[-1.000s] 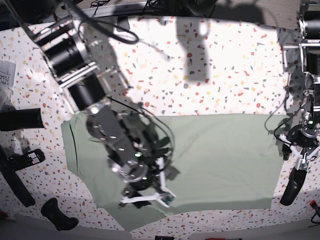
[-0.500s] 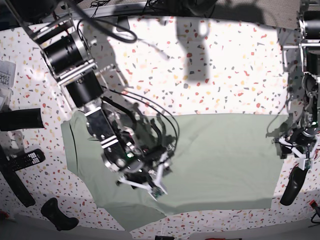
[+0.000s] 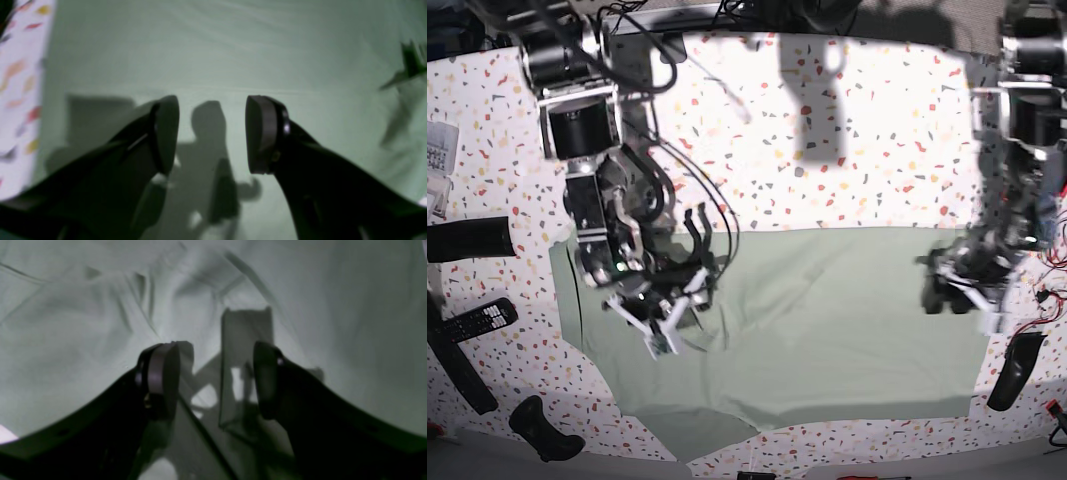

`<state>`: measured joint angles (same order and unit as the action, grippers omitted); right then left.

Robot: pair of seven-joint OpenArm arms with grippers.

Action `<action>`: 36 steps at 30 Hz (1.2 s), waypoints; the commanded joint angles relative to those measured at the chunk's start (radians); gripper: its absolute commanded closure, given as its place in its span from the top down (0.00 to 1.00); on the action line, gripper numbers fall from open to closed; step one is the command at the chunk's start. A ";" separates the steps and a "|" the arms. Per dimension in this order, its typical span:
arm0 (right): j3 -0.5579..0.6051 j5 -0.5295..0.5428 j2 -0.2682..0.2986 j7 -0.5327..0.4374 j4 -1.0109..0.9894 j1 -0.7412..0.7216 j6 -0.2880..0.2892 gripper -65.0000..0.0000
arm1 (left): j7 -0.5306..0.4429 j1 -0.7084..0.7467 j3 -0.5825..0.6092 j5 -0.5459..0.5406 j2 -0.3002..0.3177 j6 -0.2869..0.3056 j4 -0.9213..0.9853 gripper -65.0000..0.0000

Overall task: Fold the T-shirt properly
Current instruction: 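Grasp the shirt hem corner with the right gripper and pull it outward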

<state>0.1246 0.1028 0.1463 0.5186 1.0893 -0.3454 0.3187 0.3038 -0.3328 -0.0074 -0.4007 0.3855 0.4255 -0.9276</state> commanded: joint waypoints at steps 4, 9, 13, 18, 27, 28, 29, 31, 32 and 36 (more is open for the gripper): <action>-0.061 0.001 0.001 -0.027 0.011 0.029 0.069 0.50 | -0.032 0.016 -0.005 0.114 -0.054 -0.123 -0.018 0.45; -0.085 -0.082 0.019 -0.029 -0.013 0.066 0.070 0.50 | 0.010 0.026 -0.005 0.112 -0.050 -0.124 -0.018 0.45; -0.085 -0.089 0.087 -0.022 -0.013 0.048 0.042 0.50 | 0.017 0.031 -0.005 0.112 -0.033 -0.124 -0.018 0.45; -0.085 -0.105 0.145 0.011 -0.013 -0.043 0.040 0.50 | 0.016 0.034 -0.005 0.112 -0.032 -0.123 -0.018 0.45; -0.058 0.050 0.168 0.210 0.012 -0.232 0.379 0.50 | 0.013 0.034 -0.005 0.113 -0.033 -0.123 -0.018 0.45; -0.042 0.087 0.175 0.254 0.019 -0.241 0.379 0.50 | 0.018 0.034 -0.005 0.114 -0.033 -0.123 -0.018 0.45; -0.021 0.105 0.185 0.296 0.024 -0.249 0.379 0.50 | 0.018 0.034 -0.005 0.116 -0.032 -0.123 -0.018 0.45; 0.023 0.109 0.214 0.347 0.028 -0.260 0.379 0.50 | 0.018 0.034 -0.005 0.153 -0.029 -0.123 -0.018 0.45; 0.045 0.107 0.233 0.350 0.028 -0.262 0.379 0.50 | 0.018 0.034 -0.005 0.177 -0.027 -0.123 -0.018 0.45; 0.116 0.111 0.309 0.371 0.028 -0.261 0.379 0.50 | 0.017 0.034 -0.005 0.187 -0.002 -0.124 -0.018 0.45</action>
<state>0.2462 0.2062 0.4522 0.9051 1.0969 -0.5732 0.6998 0.3161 -0.2825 -0.0074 -0.2123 0.3656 0.3138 -0.9325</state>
